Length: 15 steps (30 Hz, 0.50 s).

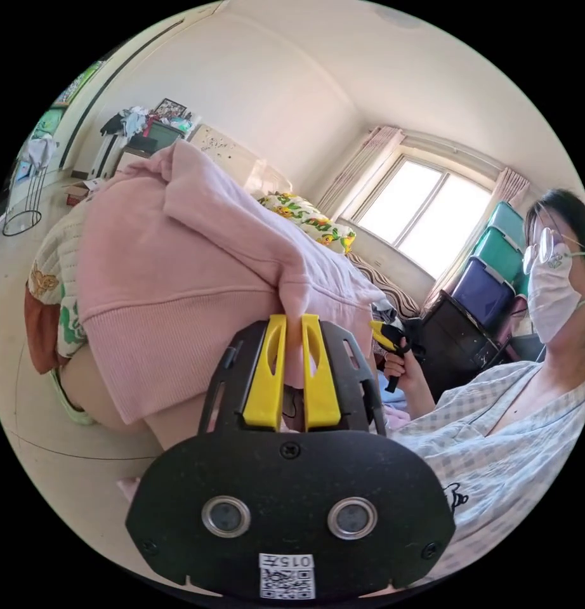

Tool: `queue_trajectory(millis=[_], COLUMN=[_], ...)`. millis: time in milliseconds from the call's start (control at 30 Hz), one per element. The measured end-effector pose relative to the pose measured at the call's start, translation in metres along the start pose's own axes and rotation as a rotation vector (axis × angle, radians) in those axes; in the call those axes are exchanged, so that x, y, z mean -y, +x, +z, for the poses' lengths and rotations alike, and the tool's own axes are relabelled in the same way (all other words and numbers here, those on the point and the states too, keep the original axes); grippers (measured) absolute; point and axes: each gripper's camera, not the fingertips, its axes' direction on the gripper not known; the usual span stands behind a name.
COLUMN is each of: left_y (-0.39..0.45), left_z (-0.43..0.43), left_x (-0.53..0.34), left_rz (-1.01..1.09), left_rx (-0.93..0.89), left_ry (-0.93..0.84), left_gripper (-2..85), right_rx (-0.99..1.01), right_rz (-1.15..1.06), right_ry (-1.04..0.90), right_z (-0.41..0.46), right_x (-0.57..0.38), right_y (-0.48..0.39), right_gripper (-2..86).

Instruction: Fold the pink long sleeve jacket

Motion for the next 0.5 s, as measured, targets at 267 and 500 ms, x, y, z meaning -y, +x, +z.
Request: queue_trajectory(millis=[267, 500], left_y=[0.144, 0.227], left_z=[-0.011, 0.145], left_x=[0.070, 0.126], left_rz=[0.409, 0.508], left_rx=[0.203, -0.027], left_ry=[0.090, -0.090], left_gripper=[5.8, 11.6], right_rx=[-0.247, -0.240], right_rz=[-0.205, -0.376], right_ry=[0.202, 0.005], right_z=[-0.074, -0.036], right_x=[0.000, 0.037], right_y=[-0.040, -0.057], right_gripper=[5.7, 12.8])
